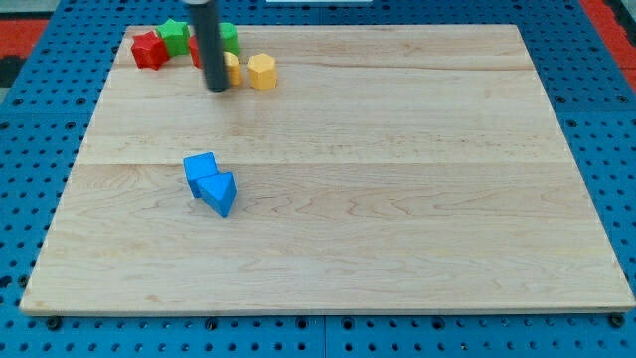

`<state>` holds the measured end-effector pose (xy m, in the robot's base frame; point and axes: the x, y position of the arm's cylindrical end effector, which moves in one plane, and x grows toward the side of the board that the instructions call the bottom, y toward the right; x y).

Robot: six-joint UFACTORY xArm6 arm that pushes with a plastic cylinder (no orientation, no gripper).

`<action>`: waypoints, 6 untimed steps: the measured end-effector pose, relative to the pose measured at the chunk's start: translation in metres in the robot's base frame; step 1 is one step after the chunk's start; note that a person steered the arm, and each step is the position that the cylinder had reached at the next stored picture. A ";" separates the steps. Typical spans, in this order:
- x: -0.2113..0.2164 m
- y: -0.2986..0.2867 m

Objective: Move the yellow blocks towards the right

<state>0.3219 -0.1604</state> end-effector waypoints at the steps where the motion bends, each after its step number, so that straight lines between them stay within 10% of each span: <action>1: -0.003 -0.063; 5: 0.003 0.147; 6: 0.003 0.078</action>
